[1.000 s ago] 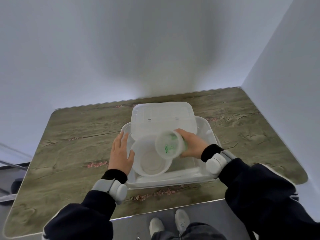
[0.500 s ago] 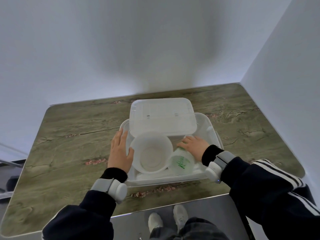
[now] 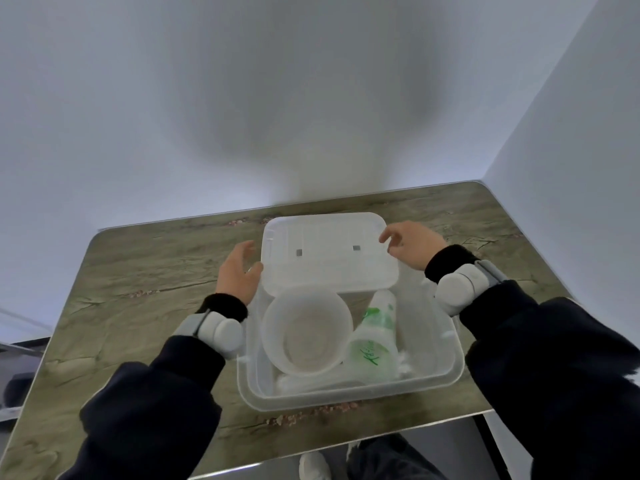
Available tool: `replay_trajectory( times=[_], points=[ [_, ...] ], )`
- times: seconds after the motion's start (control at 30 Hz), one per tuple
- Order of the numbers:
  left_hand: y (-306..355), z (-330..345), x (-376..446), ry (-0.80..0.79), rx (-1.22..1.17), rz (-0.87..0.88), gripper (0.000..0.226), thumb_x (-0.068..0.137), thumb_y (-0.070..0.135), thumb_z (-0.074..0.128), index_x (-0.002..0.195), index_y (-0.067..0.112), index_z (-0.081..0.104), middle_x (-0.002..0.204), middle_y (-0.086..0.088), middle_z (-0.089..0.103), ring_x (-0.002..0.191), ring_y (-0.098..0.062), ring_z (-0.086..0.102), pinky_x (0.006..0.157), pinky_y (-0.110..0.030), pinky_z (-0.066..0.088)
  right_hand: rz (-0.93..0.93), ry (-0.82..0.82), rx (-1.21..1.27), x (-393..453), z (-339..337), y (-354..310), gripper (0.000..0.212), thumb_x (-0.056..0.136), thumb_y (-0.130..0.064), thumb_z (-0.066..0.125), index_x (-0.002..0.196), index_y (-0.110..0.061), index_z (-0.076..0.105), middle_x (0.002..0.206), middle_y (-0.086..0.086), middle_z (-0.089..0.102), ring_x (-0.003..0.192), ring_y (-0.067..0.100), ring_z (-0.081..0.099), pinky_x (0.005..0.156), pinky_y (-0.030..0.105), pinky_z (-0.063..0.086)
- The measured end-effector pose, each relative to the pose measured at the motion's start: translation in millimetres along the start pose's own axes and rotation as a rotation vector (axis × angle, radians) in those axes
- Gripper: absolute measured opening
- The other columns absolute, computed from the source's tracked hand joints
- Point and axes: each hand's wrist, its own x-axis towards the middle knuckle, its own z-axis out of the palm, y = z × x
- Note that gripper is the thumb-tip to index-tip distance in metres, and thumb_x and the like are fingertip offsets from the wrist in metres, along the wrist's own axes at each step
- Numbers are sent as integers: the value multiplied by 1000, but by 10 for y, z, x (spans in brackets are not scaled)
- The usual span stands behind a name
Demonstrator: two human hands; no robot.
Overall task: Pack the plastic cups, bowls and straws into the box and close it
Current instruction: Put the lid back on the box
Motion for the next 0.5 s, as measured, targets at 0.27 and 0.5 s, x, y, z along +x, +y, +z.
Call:
replay_trajectory(
  times=[0.27,0.5],
  points=[
    [54,46,864,-126,-60,-133,24,83,-1,50,99,7,66,71,-5,67,64,-22,61,78,-32,49,315,-87,169,821,48,468,44,88,-12,54,130,-2,47,134,17,53,122,32,50,97,33,41],
    [-214,237,1486,-423,177,-410,30,95,4,39,117,-3,58,100,-20,67,79,-28,63,73,-30,50,402,-318,145,1370,243,683,44,89,-17,55,126,7,51,134,23,53,123,36,51,94,37,45]
  ],
)
